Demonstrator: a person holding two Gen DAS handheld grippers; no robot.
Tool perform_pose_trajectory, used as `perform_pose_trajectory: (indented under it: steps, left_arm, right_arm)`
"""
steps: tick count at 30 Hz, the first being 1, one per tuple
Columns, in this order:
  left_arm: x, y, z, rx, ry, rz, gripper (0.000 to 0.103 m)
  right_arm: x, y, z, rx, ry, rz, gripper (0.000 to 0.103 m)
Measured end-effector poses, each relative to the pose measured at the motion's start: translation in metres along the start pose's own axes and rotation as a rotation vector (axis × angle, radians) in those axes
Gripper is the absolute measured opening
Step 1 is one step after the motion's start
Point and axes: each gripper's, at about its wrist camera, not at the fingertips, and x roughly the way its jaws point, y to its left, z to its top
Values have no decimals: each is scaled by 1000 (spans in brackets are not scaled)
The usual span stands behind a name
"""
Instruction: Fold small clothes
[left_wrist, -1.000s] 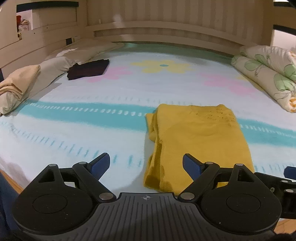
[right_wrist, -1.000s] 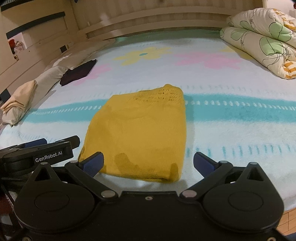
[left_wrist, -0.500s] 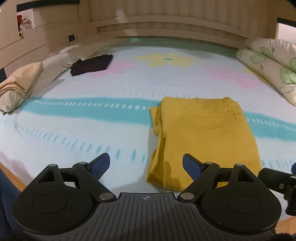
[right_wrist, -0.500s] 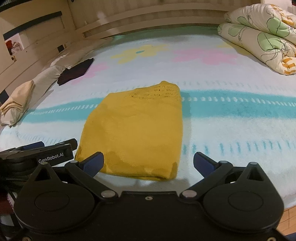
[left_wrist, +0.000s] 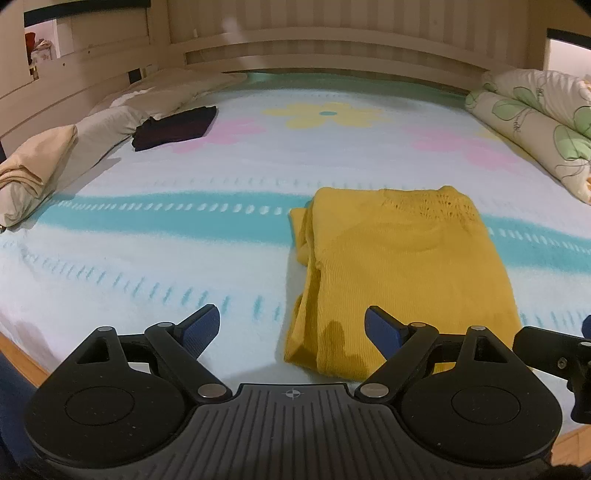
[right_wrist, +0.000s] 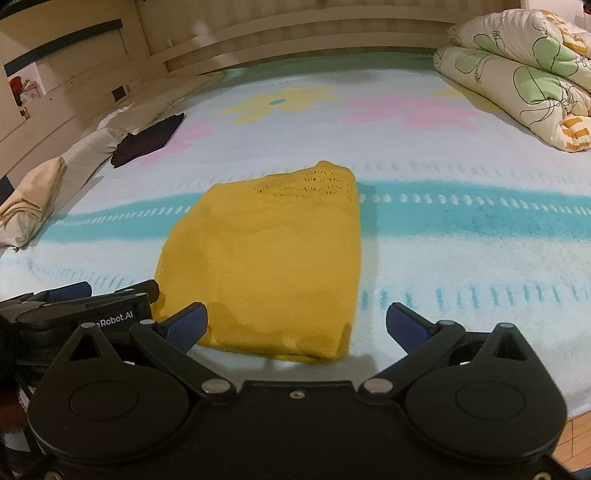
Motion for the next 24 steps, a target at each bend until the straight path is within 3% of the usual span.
perform_pose_trajectory:
  steps: [24]
  left_arm:
    - [0, -2, -2, 37, -2, -3, 86]
  right_arm:
    - [8, -2, 0, -21, 15, -33, 103]
